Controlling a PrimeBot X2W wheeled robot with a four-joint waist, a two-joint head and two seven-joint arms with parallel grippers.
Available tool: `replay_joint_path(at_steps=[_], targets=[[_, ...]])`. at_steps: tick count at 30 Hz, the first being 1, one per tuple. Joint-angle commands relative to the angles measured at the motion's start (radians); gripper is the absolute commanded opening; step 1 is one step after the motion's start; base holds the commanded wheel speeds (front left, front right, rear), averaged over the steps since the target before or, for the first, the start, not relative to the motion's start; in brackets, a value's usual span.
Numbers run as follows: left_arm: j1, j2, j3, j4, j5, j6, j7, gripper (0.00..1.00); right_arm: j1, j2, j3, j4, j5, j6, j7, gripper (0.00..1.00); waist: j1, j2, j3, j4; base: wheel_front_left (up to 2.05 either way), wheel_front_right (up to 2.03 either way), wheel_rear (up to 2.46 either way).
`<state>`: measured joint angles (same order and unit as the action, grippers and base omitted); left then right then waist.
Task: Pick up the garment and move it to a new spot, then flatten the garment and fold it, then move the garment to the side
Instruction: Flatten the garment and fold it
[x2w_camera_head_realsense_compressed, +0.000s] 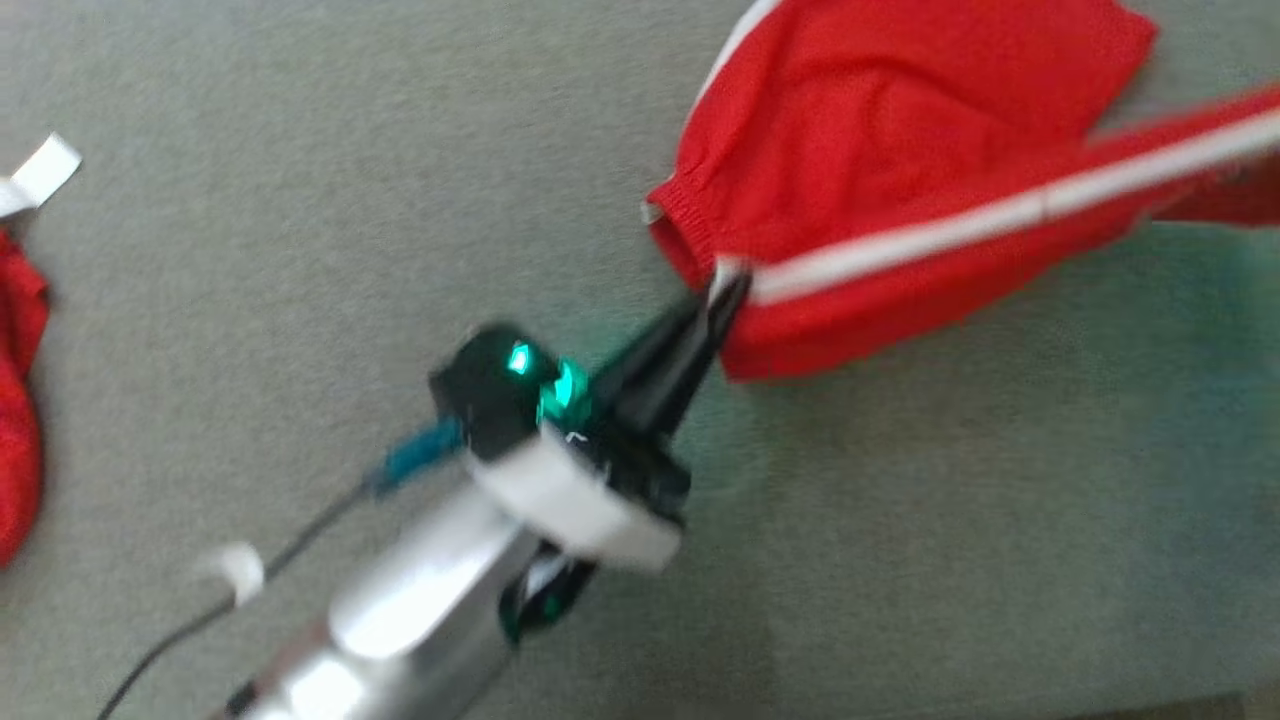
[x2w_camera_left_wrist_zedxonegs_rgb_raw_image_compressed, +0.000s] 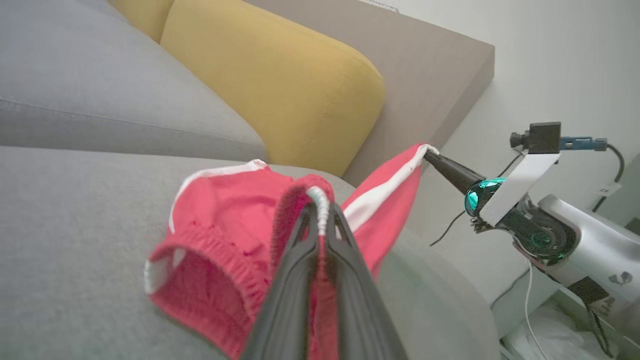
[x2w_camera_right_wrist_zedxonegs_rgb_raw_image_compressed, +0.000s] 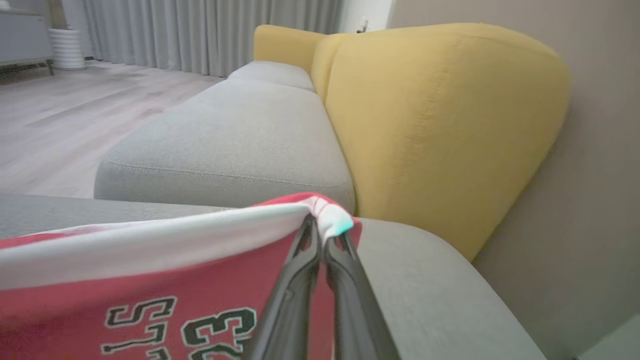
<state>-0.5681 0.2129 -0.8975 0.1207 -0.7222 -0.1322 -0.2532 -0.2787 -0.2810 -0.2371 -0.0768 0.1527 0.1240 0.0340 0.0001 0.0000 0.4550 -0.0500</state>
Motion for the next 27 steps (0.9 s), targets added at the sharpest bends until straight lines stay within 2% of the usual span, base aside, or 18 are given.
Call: replay_joint_path(at_steps=[1, 3, 9, 17, 18, 19, 20, 24, 27], targets=[[-0.051, -0.018, 0.052, 0.009, -0.031, 0.002, 0.008, 0.0, -0.064, -0.055, 0.037, 0.022, 0.007, 0.007, 0.021, 0.0, -0.0001, 0.0, 0.027, 0.032, 0.0, 0.0, 0.0], [-0.073, -0.033, 0.064, 0.034, -0.044, 0.002, 0.01, 0.0, -0.107, -0.071, 0.055, 0.062, 0.008, 0.007, 0.03, 0.0, -0.0001, 0.0, 0.033, 0.04, 0.0, 0.0, 0.0], [-0.165, -0.095, 0.102, 0.163, -0.079, 0.017, 0.027, 0.0, -0.323, -0.126, 0.185, 0.284, 0.005, 0.007, 0.071, 0.0, -0.0001, 0.0, 0.068, 0.079, 0.0, 0.0, 0.0], [-0.233, -0.137, 0.1, 0.253, -0.071, 0.012, 0.004, 0.0, -0.524, -0.124, 0.3, 0.526, -0.007, 0.007, 0.038, 0.0, -0.0001, 0.0, 0.102, 0.121, 0.0, 0.0, 0.0], [-0.241, -0.14, 0.103, 0.265, -0.061, 0.012, 0.0, 0.0, -0.545, -0.119, 0.305, 0.55, -0.003, 0.007, 0.026, 0.74, -0.0001, 0.0, 0.106, 0.123, 0.0, 0.0, 0.0], [-0.242, -0.144, 0.111, 0.275, -0.06, 0.013, -0.002, 0.03, -0.564, -0.114, 0.313, 0.571, -0.003, 0.007, 0.013, 1.0, -0.0001, 0.0, 0.11, 0.126, 0.0, 0.0, 0.0], [-0.243, -0.148, 0.119, 0.283, -0.059, 0.014, -0.004, 1.0, -0.579, -0.11, 0.323, 0.588, -0.001, 0.007, -0.003, 1.0, -0.0001, 0.0, 0.111, 0.128, 0.0, 0.0, 0.0], [-0.231, -0.157, 0.145, 0.284, -0.031, 0.023, -0.008, 1.0, -0.614, -0.102, 0.358, 0.634, 0.063, 0.007, -0.067, 1.0, -0.0001, 0.0, 0.114, 0.137, 0.0, 0.0, 0.0], [-0.2, -0.159, 0.199, 0.241, 0.041, 0.064, -0.008, 1.0, -0.605, -0.124, 0.393, 0.644, 0.142, 0.007, -0.077, 1.0, -0.0001, 0.0, 0.112, 0.141, 0.0, 0.0, 0.0]])
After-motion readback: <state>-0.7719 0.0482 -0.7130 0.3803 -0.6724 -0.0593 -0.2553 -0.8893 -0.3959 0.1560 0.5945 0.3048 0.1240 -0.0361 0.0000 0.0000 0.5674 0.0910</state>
